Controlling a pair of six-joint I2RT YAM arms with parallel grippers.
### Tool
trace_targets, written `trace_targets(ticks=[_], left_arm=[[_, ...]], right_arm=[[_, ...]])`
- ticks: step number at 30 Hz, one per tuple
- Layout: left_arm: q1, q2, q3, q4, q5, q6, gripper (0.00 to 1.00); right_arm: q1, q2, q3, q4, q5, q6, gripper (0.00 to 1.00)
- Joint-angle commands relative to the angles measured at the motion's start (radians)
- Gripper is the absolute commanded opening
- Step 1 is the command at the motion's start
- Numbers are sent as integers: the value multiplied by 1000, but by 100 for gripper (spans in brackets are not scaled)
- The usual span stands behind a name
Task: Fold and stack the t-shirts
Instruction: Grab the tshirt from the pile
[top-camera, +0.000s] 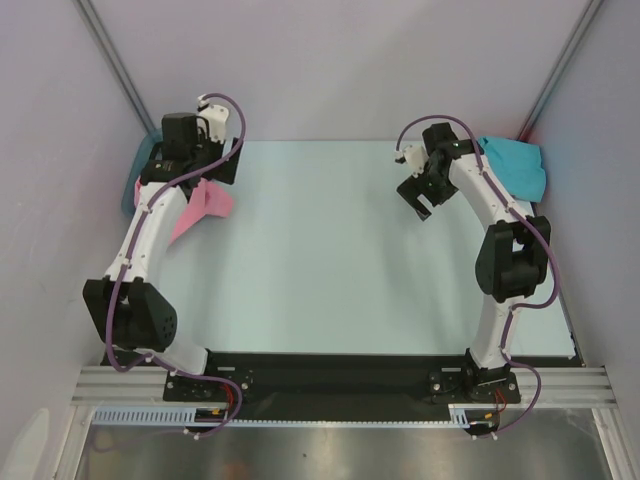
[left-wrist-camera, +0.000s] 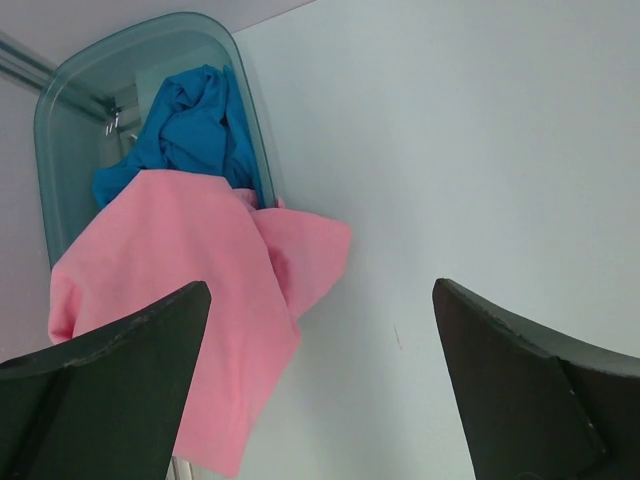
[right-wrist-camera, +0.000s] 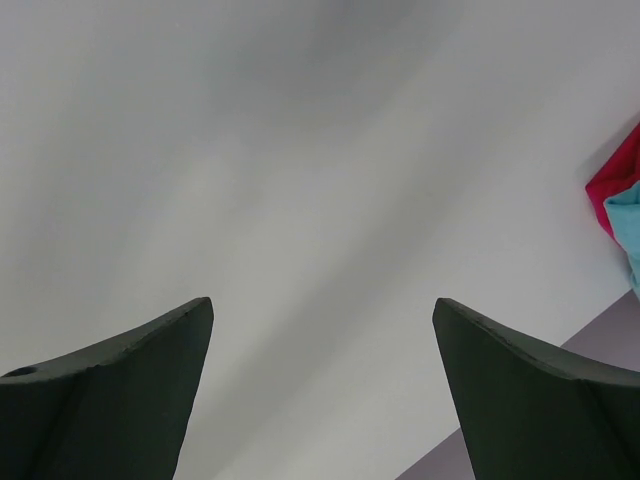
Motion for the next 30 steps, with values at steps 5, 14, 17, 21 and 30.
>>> trace_targets(ticks=[5,14,17,21,30], left_arm=[[61,24,55,13,-109,78,100],[61,96,29,-10,-85,317,100],[63,159,58,-27,-74,320,100],[66,262,90,-25,-115,307,100],[107,425,243,1,-272,270,100]], right_arm=[[-44,10,19,50,113,55,100],[-32,4,15,81,156,41,100],[-31,-12,-7,93,166,26,100],[-32,-26,-14,93,172,14,100],[-32,-44,-50,92,170,17,100]])
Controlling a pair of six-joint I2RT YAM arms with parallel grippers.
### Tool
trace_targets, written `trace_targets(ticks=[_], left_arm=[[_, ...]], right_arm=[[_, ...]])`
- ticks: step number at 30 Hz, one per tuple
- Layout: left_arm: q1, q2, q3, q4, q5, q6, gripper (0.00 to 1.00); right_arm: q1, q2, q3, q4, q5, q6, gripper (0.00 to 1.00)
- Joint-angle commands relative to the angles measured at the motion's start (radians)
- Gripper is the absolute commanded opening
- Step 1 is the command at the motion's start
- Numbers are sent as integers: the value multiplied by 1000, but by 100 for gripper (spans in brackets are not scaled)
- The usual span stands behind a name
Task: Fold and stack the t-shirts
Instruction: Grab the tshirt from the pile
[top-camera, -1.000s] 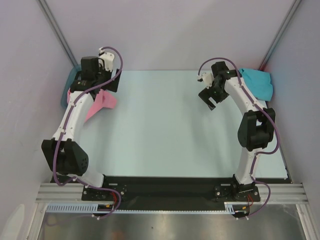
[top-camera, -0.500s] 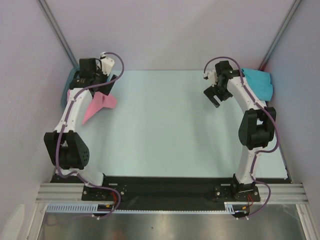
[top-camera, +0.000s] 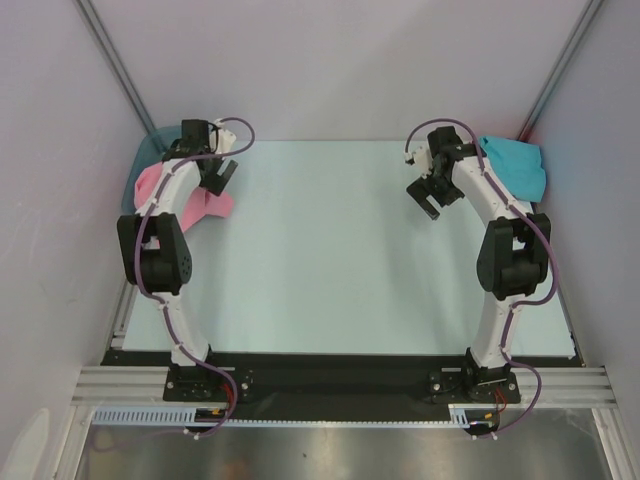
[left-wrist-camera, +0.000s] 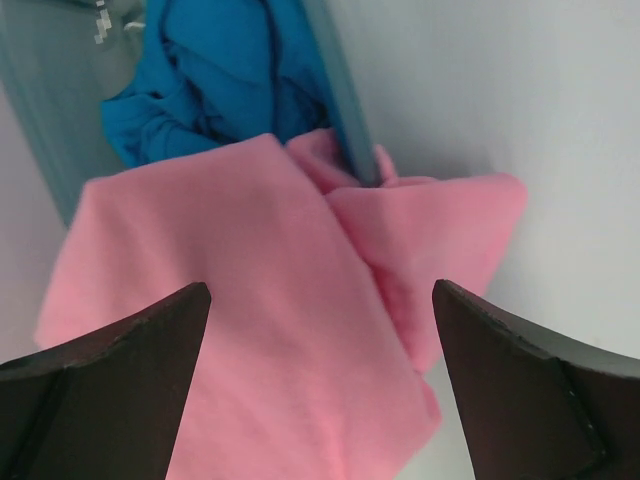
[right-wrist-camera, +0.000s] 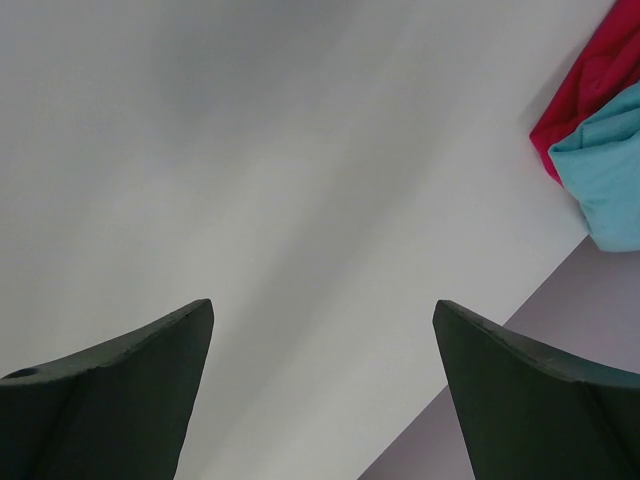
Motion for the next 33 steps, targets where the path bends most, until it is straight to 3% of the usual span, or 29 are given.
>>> trace_targets(ticks=[1,5,16,19,21,22,23,24,30,33], left_arm=[[26,0,80,50,-104,-14,100],[34,20,88,93,-170,-14,100],[46,72,50,91,-131,-3,100],[52,92,59,93,-132,-11,94],[57,100,62,97,-137,-11,70],[57,102,65,101,-141,-12,53],[59,102,66,105,-147,-17,14],[60,100,68,108,-157,-20,0],[59,-18,73,128,-53,-41,0],[36,-119,108,73,107,-24,0]], right_arm=[[0,-59,-13,14,16,-1,100],[1,-56,-15,15,18,-1,100],[28,-30,14,15,27,-7,100],[32,-30,8,14,30,-10,100],[31,-30,10,15,33,-10,100],[34,-30,8,15,36,-10,100],[32,-31,10,17,39,-10,100],[32,-31,8,15,41,-11,100],[35,-37,1,15,50,-13,100],[41,-45,-16,25,55,-19,100]])
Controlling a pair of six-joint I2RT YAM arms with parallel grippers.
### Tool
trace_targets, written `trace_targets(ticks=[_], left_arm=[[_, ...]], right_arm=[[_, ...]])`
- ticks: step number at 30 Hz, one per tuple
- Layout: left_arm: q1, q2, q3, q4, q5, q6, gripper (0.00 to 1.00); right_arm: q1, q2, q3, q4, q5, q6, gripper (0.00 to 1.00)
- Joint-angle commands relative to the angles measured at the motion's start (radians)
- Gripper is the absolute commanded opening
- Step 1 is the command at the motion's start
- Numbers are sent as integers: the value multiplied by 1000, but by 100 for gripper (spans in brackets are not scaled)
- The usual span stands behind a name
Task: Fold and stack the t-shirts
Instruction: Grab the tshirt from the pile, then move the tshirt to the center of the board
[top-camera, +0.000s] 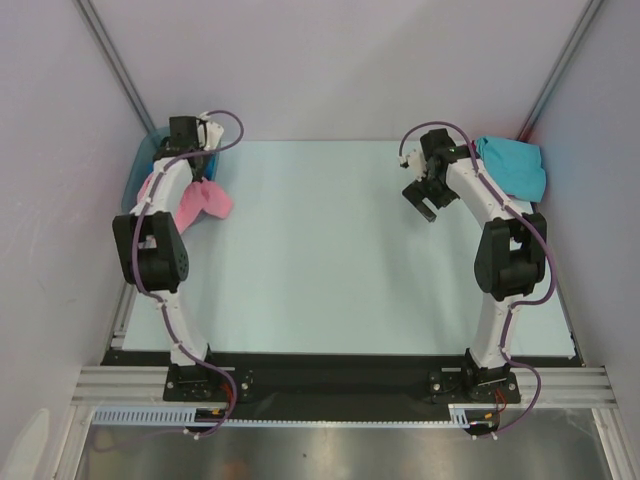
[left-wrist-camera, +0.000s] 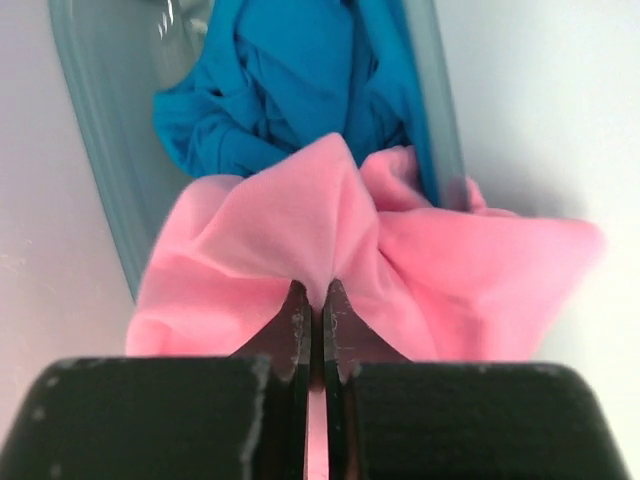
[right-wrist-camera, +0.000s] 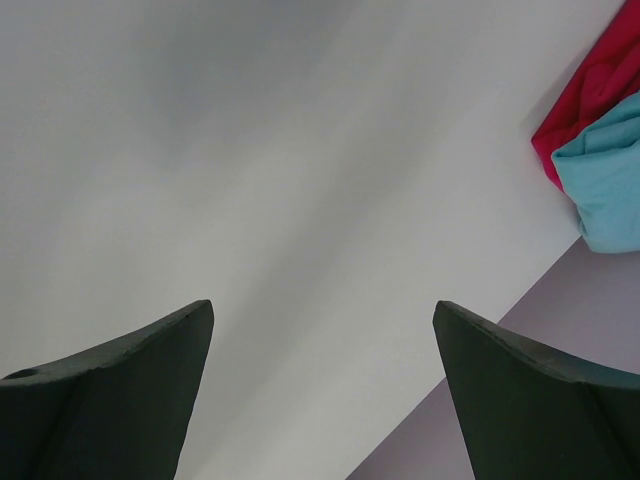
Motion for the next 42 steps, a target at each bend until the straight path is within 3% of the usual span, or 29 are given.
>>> trace_targets(ticks=[1,10,14,19,23,28,33,34,36,38,39,42], left_arm=[[-27,-192,95,-30,242,20,0],[-252,-491,126,-315,782,209,0],[-317,-544,157,-338,988,177,0],[-319,-522,287,-388,1212,88,0],[-325,-507,327,-389,1163,68,0],[-338,-505,188,-392,996,146,0],[-384,-421,96,-372,699,171,1],[-392,-401,77,-369,657,169,15],[-395,-329,71,-369,544,155,28],[-395,-289,74,-371,482,129,85],[-395,-269,71,-369,445,120,100],[-395,-274,51,-348,413,119,100]], right_arm=[[10,-43,1,24,20,-10,100],[21,-32,1,28,3,8,100],[23,-29,1,38,12,5,100],[14,-44,-11,44,17,-4,100],[4,-61,-32,55,25,-2,100],[3,-73,-54,58,23,5,100],[1,-76,-51,62,28,1,100],[1,-73,-43,62,28,1,100],[4,-70,-39,58,23,2,100],[6,-75,-39,55,23,2,100],[7,-78,-45,52,19,5,100],[10,-89,-58,47,8,7,100]])
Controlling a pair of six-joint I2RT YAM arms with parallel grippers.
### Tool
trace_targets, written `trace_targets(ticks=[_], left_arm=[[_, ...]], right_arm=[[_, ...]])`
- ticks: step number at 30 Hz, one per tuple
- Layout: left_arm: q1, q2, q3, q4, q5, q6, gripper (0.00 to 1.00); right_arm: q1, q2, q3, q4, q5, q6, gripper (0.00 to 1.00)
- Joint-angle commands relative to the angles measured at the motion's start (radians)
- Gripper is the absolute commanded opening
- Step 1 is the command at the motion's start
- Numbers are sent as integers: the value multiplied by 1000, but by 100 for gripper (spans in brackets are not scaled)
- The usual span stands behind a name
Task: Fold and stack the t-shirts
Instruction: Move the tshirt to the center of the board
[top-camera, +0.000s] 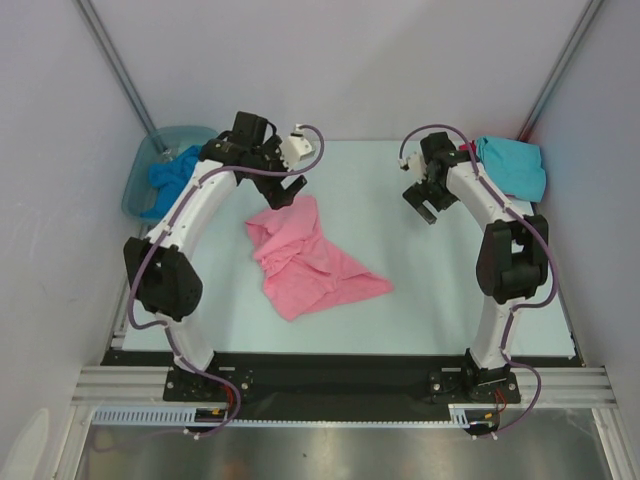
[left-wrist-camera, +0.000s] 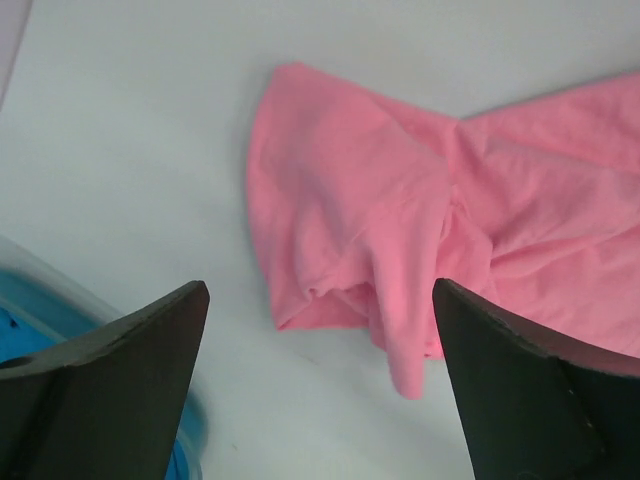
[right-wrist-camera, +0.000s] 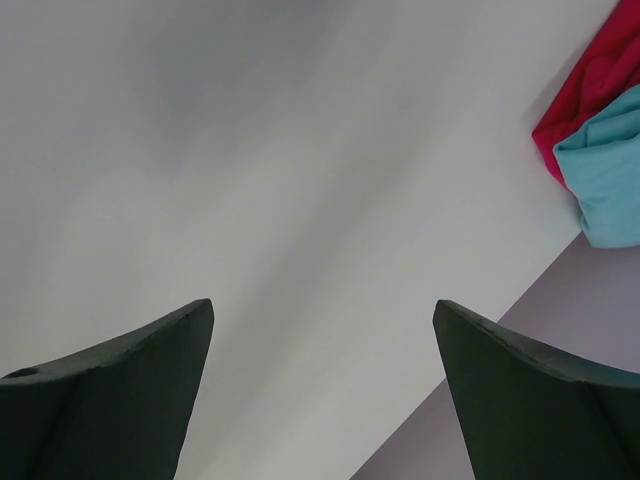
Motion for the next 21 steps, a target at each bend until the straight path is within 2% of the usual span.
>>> trace_targets(ticks=[1,4,7,9,13,14,17,21], left_arm=[[0,-62,-23,77,-128,-14,100],[1,-111,-100,191,-176,-32,100],[2,-172,-172,222,-136,-8,100],[2,-205,-212,228,-128,6,100],[2,-234,-340,276,-173,31,100],[2,-237,-360,291,-229,31,100],[2,-220,-388,320,-324,14,100],[2,-208,-393,323,-328,-17,100]], right_arm=[[8,-63,-9,2,-8,5,100],[22,-83,-32,-29,-54,-15,100],[41,-106,-54,-64,-118,-24,99],[71,-121,-58,-92,-177,-29,90],[137,-155,-94,-127,-217,-32,92],[152,-164,-101,-130,-243,-40,92],[204,-184,-129,-139,-292,-61,89],[265,-189,-164,-125,-307,-84,87]])
